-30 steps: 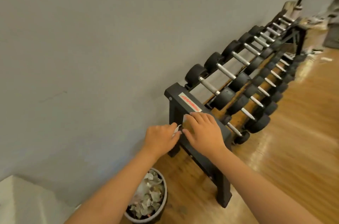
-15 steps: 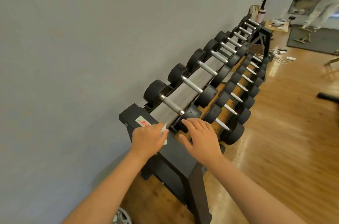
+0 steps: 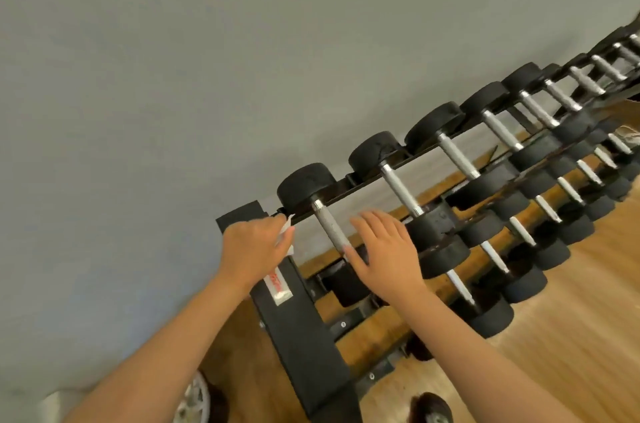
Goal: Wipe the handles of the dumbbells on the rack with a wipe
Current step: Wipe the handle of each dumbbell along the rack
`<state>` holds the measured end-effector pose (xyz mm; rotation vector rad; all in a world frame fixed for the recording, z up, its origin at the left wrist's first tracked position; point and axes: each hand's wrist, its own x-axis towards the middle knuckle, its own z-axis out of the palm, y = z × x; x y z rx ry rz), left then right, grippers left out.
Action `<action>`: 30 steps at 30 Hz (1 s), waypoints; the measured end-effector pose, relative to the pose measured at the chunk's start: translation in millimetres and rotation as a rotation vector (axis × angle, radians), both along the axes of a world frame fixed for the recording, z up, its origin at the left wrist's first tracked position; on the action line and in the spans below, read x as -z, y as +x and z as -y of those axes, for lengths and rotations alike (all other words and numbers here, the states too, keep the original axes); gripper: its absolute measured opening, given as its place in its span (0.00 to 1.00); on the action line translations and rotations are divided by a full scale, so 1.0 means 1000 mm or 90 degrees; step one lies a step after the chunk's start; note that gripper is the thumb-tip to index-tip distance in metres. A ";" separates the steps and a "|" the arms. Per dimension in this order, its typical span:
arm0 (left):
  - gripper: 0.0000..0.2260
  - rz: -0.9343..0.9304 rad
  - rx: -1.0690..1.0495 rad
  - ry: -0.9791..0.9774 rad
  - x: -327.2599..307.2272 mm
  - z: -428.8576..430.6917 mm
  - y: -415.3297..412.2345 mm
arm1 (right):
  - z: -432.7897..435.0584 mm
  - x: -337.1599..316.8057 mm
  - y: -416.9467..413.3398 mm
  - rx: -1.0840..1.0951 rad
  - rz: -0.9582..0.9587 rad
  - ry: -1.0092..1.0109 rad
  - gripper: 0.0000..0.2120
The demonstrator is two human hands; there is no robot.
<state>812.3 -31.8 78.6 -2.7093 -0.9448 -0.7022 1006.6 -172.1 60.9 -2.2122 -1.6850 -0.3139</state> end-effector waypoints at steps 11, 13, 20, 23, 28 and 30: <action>0.15 -0.018 -0.153 -0.028 0.001 0.056 0.124 | -0.024 -0.009 0.125 -0.248 -0.092 -0.016 0.25; 0.15 0.008 -0.181 -0.035 -0.006 0.058 0.133 | -0.026 -0.006 0.135 -0.260 -0.115 -0.027 0.26; 0.07 0.064 -0.253 -0.088 -0.004 0.069 0.134 | -0.043 0.012 0.130 -0.284 -0.113 -0.044 0.26; 0.11 0.080 -0.308 -0.146 -0.004 0.069 0.133 | -0.054 0.010 0.122 -0.311 -0.112 -0.070 0.26; 0.09 0.380 -0.433 -0.423 -0.002 0.058 0.134 | -0.057 -0.014 0.104 -0.263 -0.279 -0.045 0.23; 0.06 0.549 -0.413 -0.533 -0.008 0.056 0.137 | -0.055 -0.026 0.094 -0.247 -0.393 -0.029 0.21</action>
